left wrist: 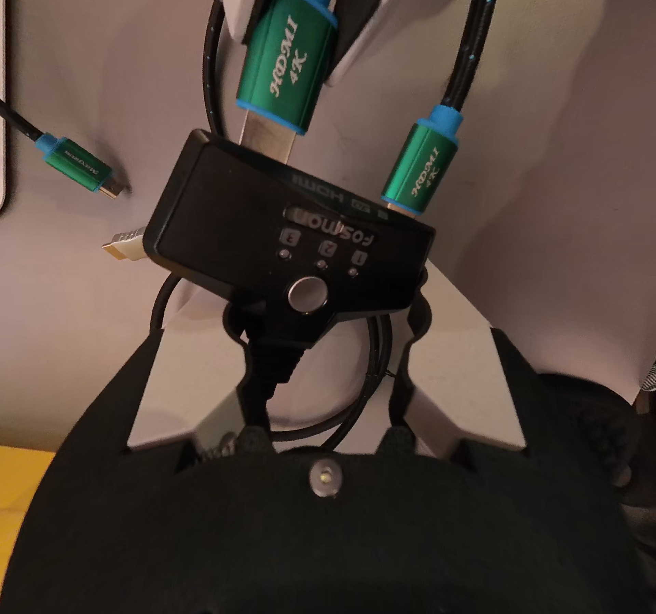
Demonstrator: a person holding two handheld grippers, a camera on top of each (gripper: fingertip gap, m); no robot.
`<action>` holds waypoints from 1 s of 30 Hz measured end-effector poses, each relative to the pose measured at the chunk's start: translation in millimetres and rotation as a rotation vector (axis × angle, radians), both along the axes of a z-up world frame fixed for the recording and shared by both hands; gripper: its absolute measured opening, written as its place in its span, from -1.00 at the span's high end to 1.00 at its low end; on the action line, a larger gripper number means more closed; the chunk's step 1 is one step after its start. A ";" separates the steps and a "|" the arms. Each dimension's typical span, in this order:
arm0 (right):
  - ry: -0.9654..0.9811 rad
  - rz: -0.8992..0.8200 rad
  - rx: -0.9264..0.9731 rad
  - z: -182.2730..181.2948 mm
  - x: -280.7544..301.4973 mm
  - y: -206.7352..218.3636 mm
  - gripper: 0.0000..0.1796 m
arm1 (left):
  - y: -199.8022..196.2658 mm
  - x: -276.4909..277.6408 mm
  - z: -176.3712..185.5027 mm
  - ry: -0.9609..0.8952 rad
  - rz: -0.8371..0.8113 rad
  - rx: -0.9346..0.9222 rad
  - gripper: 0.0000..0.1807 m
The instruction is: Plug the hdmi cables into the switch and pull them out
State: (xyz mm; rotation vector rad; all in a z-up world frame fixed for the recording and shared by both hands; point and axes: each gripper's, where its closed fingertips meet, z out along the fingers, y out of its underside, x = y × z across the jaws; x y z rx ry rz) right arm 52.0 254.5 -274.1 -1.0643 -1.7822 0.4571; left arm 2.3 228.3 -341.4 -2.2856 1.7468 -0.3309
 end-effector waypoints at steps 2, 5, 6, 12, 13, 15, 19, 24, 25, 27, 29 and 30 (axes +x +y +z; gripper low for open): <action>-0.003 0.003 0.001 -1.1 0.1 -0.4 0.80 | -0.3 -0.5 -1.2 0.010 -0.003 -0.001 -0.03; -0.003 0.003 -0.004 -1.1 1.0 -0.1 0.80 | 0.4 1.2 -1.0 -0.003 -0.005 0.002 -0.03; 0.002 0.003 -0.007 -0.4 1.3 0.0 0.80 | 1.1 1.4 0.0 -0.005 -0.006 0.007 -0.02; 0.012 0.002 -0.002 1.0 1.9 0.4 0.80 | 1.2 2.7 1.4 -0.012 -0.010 0.000 -0.02; 0.012 0.003 -0.006 1.0 2.2 0.7 0.80 | 1.3 3.1 1.3 -0.015 -0.011 0.002 -0.03; 0.014 0.003 -0.005 1.4 2.4 0.8 0.80 | 1.0 3.4 1.2 -0.014 -0.012 0.002 -0.03; -0.001 0.000 0.014 0.5 2.8 1.1 0.80 | 1.1 3.2 0.1 -0.006 -0.014 -0.004 -0.03; -0.037 -0.014 0.051 -2.3 1.9 0.5 0.80 | -0.8 4.0 -2.2 0.018 -0.027 -0.023 -0.03; -0.041 -0.018 0.052 -2.1 2.2 0.8 0.80 | 0.0 3.8 -2.2 0.026 -0.029 -0.016 -0.02; -0.039 -0.031 0.059 -0.2 3.0 2.4 0.80 | 0.7 7.3 1.1 -0.007 -0.019 -0.022 -0.02; -0.034 -0.034 0.051 1.1 3.0 2.7 0.80 | 1.1 8.4 1.9 -0.016 -0.020 -0.018 -0.02; -0.029 -0.030 0.042 1.0 3.3 2.5 0.79 | 0.7 9.3 2.4 -0.020 -0.021 -0.019 -0.02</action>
